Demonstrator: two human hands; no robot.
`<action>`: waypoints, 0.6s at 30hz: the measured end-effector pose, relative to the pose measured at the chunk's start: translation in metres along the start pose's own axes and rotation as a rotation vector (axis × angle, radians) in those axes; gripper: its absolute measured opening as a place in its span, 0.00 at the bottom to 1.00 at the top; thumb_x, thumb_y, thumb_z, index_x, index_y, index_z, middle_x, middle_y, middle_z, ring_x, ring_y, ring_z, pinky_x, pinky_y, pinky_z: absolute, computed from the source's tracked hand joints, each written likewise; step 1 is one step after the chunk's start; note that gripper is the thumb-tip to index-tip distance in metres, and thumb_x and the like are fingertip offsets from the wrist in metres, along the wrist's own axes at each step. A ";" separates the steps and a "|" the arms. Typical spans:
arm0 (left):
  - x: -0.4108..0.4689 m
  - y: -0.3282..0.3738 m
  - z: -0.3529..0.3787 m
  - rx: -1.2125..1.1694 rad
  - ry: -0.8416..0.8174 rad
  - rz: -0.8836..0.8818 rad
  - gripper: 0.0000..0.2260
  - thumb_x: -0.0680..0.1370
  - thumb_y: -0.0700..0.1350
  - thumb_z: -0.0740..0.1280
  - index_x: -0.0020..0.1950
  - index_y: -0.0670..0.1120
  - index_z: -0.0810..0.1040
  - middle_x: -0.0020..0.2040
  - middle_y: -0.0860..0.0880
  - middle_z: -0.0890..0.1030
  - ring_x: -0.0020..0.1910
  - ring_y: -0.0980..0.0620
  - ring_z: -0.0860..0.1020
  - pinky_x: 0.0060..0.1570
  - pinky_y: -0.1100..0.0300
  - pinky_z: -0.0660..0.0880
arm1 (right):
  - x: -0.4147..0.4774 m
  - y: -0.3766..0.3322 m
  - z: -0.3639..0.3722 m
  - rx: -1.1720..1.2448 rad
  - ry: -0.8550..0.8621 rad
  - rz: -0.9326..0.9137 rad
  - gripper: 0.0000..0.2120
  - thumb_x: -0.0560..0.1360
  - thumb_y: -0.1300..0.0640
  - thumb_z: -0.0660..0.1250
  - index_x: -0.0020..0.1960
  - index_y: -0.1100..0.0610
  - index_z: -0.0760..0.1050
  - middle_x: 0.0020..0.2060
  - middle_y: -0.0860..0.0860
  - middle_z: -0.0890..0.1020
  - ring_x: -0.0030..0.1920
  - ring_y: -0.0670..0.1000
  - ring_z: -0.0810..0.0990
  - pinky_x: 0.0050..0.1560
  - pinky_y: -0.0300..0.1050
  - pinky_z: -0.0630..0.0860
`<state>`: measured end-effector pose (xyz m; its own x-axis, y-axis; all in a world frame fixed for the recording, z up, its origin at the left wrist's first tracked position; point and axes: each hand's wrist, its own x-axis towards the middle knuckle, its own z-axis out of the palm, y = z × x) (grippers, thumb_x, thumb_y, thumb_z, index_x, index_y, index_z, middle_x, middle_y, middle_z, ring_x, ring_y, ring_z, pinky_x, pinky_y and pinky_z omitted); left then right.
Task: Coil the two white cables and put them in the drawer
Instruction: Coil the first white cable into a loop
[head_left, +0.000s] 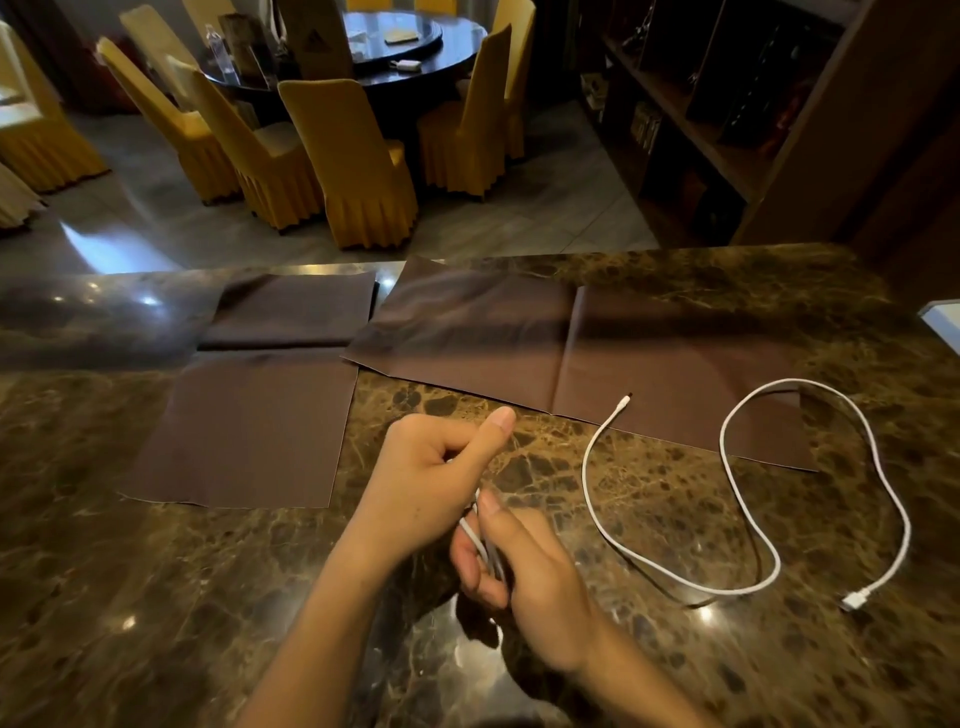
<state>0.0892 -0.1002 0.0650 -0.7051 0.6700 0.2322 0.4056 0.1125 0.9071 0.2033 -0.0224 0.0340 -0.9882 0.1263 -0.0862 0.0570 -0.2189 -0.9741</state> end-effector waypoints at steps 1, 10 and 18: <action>0.000 -0.003 0.003 -0.069 -0.007 -0.009 0.28 0.83 0.49 0.65 0.23 0.48 0.63 0.21 0.54 0.63 0.22 0.57 0.60 0.28 0.65 0.62 | -0.001 -0.003 0.002 0.049 -0.009 0.009 0.29 0.80 0.38 0.54 0.33 0.58 0.74 0.22 0.45 0.67 0.27 0.51 0.63 0.34 0.55 0.58; -0.015 0.004 0.035 -0.480 0.090 -0.239 0.24 0.82 0.52 0.57 0.27 0.53 0.75 0.24 0.54 0.74 0.24 0.57 0.72 0.30 0.66 0.71 | 0.002 -0.024 -0.002 0.757 -0.085 -0.011 0.25 0.82 0.47 0.56 0.28 0.56 0.66 0.18 0.47 0.61 0.19 0.47 0.57 0.22 0.42 0.58; -0.029 -0.003 0.051 -0.256 0.177 -0.119 0.17 0.84 0.52 0.57 0.40 0.54 0.81 0.37 0.46 0.81 0.37 0.51 0.79 0.42 0.54 0.77 | 0.006 -0.025 -0.025 0.809 -0.046 -0.028 0.24 0.83 0.49 0.55 0.29 0.55 0.66 0.17 0.46 0.63 0.20 0.48 0.55 0.22 0.43 0.56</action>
<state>0.1382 -0.0827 0.0375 -0.8380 0.5228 0.1564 0.1709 -0.0207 0.9851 0.1999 0.0077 0.0528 -0.9937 0.1057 -0.0380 -0.0705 -0.8503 -0.5216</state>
